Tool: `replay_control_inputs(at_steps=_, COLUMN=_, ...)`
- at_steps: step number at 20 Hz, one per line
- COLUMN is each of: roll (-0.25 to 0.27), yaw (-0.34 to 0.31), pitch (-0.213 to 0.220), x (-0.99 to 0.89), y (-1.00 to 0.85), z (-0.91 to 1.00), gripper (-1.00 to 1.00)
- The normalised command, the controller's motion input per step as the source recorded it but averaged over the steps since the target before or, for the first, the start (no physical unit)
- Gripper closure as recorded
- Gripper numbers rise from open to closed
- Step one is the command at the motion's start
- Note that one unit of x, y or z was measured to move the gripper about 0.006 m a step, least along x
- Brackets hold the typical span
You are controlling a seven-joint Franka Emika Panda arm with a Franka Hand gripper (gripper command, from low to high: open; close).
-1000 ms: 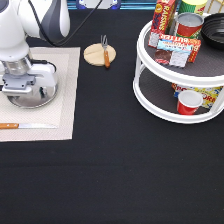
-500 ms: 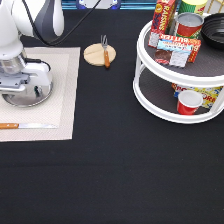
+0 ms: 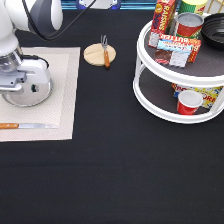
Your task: Arrange plate and fork
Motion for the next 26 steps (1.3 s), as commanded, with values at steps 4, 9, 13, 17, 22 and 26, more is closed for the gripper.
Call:
replay_control_inputs(at_steps=4, roll=-0.099, yaw=0.015, pitch=-0.13, x=-0.73, y=0.7, z=0.34, gripper=-1.0)
replay_control_inputs(at_steps=9, roll=-0.092, yaw=0.0, pitch=-0.179, x=-0.82, y=0.63, z=0.15, gripper=-1.0)
replay_control_inputs(at_steps=13, roll=-0.084, yaw=0.0, pitch=-0.184, x=-0.85, y=0.58, z=0.1, gripper=-1.0)
replay_control_inputs(at_steps=17, roll=-0.082, yaw=0.0, pitch=-0.179, x=-0.85, y=0.6, z=0.13, gripper=-1.0)
replay_control_inputs(at_steps=22, roll=-0.084, yaw=0.0, pitch=-0.162, x=-0.8, y=0.69, z=0.15, gripper=-1.0)
replay_control_inputs(at_steps=26, roll=-0.092, yaw=0.0, pitch=-0.142, x=-0.73, y=0.77, z=0.16, gripper=-1.0)
